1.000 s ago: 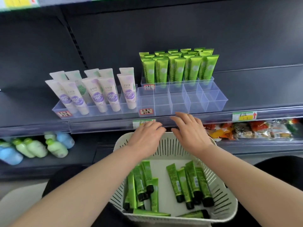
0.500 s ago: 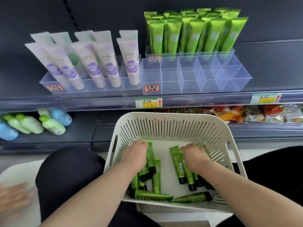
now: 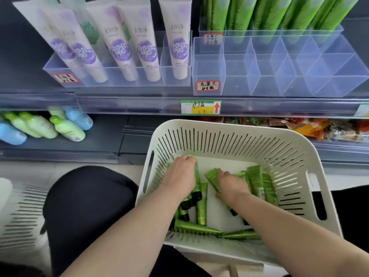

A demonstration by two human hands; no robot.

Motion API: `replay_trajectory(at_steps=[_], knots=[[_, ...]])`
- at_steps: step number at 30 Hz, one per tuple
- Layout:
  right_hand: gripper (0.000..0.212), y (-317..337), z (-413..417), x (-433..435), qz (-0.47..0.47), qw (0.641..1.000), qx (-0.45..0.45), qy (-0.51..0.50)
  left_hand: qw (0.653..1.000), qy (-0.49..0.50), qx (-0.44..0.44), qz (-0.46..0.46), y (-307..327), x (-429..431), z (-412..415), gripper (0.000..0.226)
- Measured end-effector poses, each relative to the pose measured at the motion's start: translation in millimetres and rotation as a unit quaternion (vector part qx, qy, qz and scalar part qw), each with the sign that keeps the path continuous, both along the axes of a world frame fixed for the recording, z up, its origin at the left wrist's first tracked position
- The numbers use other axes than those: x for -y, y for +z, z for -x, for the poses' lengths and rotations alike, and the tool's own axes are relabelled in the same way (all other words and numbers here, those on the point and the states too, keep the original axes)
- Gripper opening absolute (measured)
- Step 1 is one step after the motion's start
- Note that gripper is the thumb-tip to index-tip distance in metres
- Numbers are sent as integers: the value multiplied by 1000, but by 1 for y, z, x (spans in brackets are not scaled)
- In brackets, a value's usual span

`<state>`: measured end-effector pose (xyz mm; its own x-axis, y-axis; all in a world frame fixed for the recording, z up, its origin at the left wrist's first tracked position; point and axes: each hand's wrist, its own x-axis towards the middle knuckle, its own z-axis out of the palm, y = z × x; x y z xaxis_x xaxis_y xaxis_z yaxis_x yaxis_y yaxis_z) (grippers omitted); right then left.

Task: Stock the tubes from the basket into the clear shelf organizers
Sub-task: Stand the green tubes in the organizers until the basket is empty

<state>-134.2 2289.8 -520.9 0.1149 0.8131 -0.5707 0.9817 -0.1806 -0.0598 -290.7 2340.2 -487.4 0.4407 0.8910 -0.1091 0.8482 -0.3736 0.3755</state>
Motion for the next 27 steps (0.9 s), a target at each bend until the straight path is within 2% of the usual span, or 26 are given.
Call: replay_trajectory(at_steps=[5,13,18,21,24,27], knots=[[80,-2,10,-5,-19,996,-40,-72,1000,14,-2,7,0,-3,1,40],[66,-2,-8,2,-63,988,-117,-74,999,18,-15,27,-5,-4,1,40],[38,5,-15,4,-78,982,-163,-56,998,21,-32,51,-3,-4,0,40],[29,21,-21,1,-100,967,-221,-72,996,12,-62,64,-2,-6,-7,41],[18,36,-30,4,-168,952,-241,-88,988,-15,-116,103,-6,-5,-19,47],[18,44,-40,13,-216,939,-247,-102,975,-44,-174,134,-18,5,-33,56]])
